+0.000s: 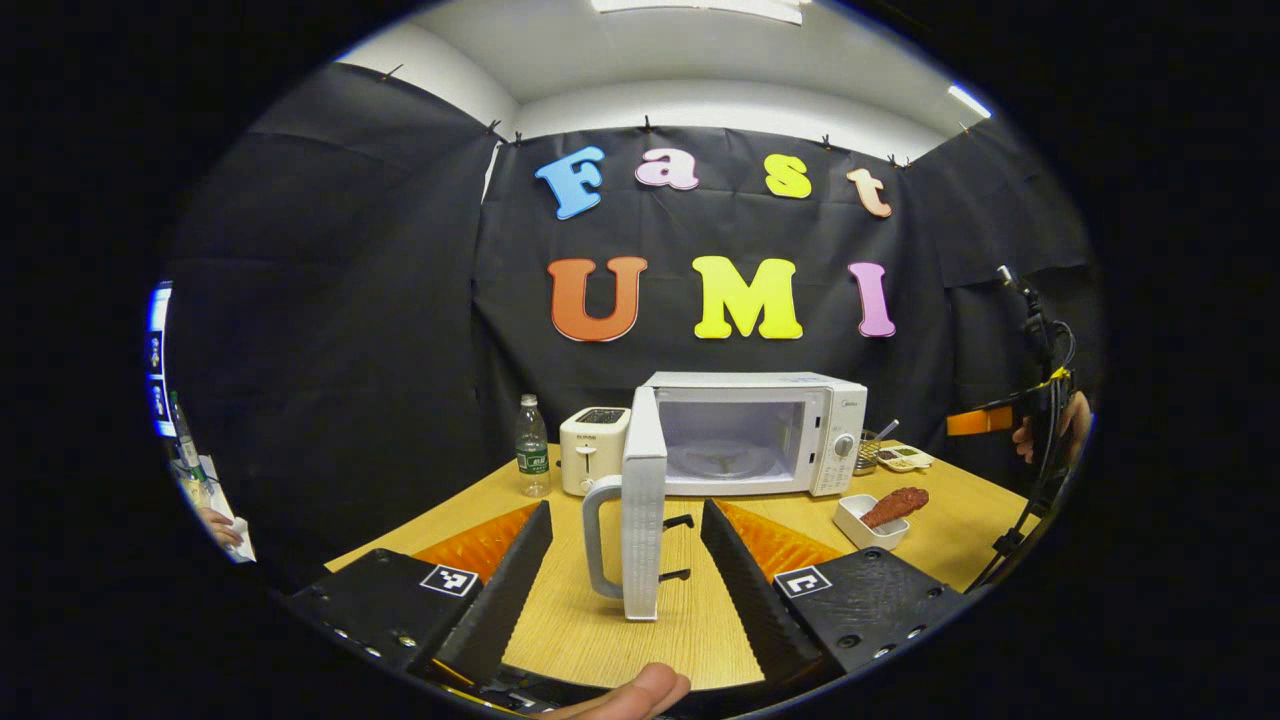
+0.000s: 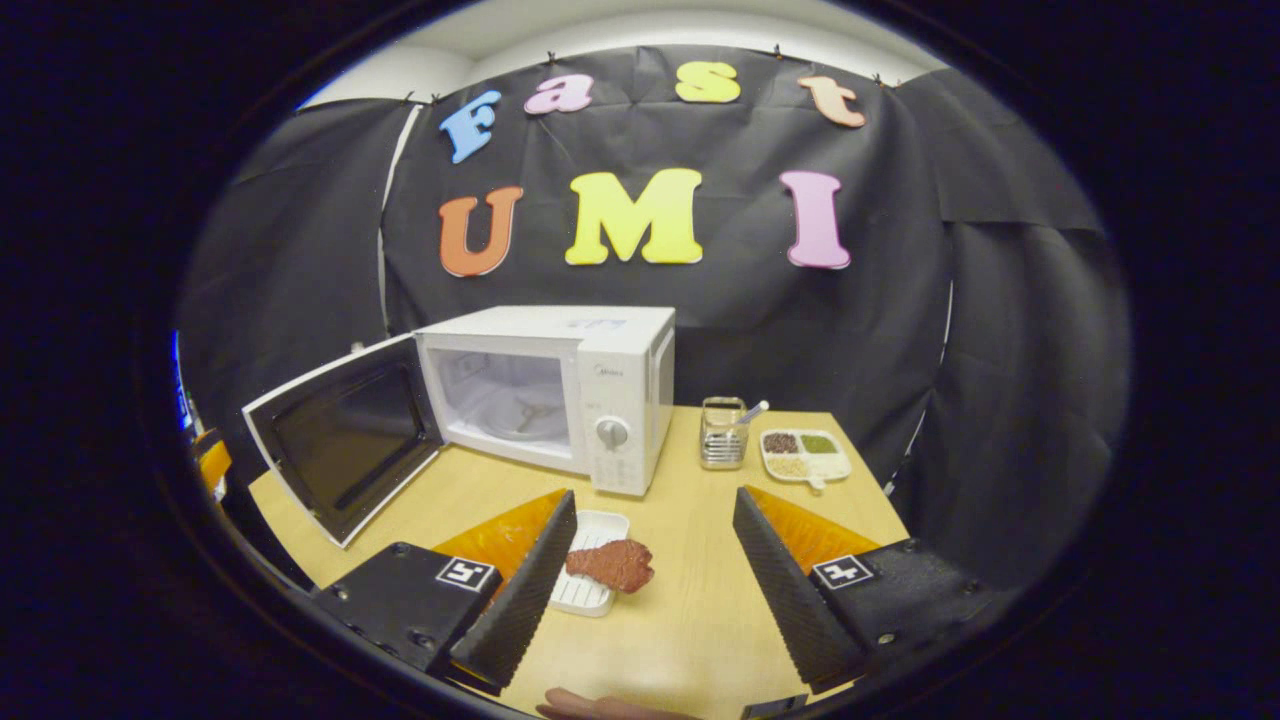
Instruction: Open the microwave oven with the left hand, put the food in, and close the microwave oven.
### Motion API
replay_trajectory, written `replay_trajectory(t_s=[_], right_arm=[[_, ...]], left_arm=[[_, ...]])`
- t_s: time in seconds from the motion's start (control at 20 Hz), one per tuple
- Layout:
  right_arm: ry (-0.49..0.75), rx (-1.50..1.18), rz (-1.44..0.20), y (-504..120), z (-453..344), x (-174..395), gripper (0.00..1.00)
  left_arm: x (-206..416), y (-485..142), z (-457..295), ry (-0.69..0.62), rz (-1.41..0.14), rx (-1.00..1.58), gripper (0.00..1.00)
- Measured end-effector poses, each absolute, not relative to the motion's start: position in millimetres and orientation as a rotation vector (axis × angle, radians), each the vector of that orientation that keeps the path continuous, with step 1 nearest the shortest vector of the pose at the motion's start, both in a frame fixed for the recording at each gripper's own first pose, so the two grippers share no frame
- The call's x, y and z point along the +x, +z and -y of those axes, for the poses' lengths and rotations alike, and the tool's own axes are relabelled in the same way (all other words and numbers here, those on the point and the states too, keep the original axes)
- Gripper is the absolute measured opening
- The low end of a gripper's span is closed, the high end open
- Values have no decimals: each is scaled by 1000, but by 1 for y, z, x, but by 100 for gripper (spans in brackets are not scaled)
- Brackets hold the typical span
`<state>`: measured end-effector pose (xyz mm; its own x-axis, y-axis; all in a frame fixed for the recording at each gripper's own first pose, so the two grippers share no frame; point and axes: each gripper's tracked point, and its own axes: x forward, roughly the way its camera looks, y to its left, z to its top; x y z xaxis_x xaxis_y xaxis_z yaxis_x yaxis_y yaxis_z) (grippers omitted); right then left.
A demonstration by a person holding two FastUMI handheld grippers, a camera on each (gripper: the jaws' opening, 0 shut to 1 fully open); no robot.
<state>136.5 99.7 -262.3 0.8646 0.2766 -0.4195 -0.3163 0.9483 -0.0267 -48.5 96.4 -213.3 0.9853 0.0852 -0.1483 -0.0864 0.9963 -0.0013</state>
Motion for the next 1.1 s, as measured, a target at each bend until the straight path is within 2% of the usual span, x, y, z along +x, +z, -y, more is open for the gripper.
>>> replay_trajectory(t_s=[0.15,0.2,0.25,0.3,0.5,0.55,0.65,0.7,0.8,0.85,0.9,0.95,1.0,1.05,1.1], right_arm=[[344,-65,-519,-284,-103,150,99],[350,-44,-545,-289,-102,155,90],[357,-15,-580,-297,-100,157,96],[370,22,-619,-305,-102,159,95],[403,214,-822,-340,-104,164,82],[413,258,-866,-348,-104,165,68],[455,333,-941,-356,-107,163,65],[470,364,-963,-360,-108,162,75],[496,398,-996,-370,-109,163,69],[511,421,-1012,-374,-112,163,49],[530,447,-1036,-376,-116,160,45],[542,469,-1054,-378,-119,157,34],[545,486,-1071,-380,-120,155,39],[538,506,-1070,-381,-120,155,8],[545,506,-1062,-377,-122,154,6]], left_arm=[[-63,-184,-84,81,-110,-6,92],[-67,-176,-80,77,-101,-6,92],[-71,-167,-78,86,-96,0,92],[-75,-161,-75,93,-95,9,92],[-86,-128,-57,99,-54,8,92],[-87,-122,-53,100,-40,5,92],[-89,-119,-43,100,-37,4,92],[-88,-120,-39,97,-42,4,92],[-90,-122,-29,79,-53,5,92],[-91,-125,-25,72,-59,5,92],[-93,-126,-23,69,-64,4,92],[-93,-126,-24,68,-66,4,92],[-93,-128,-24,71,-72,4,92],[-94,-131,-23,71,-76,4,92],[-94,-132,-23,72,-79,3,92]])
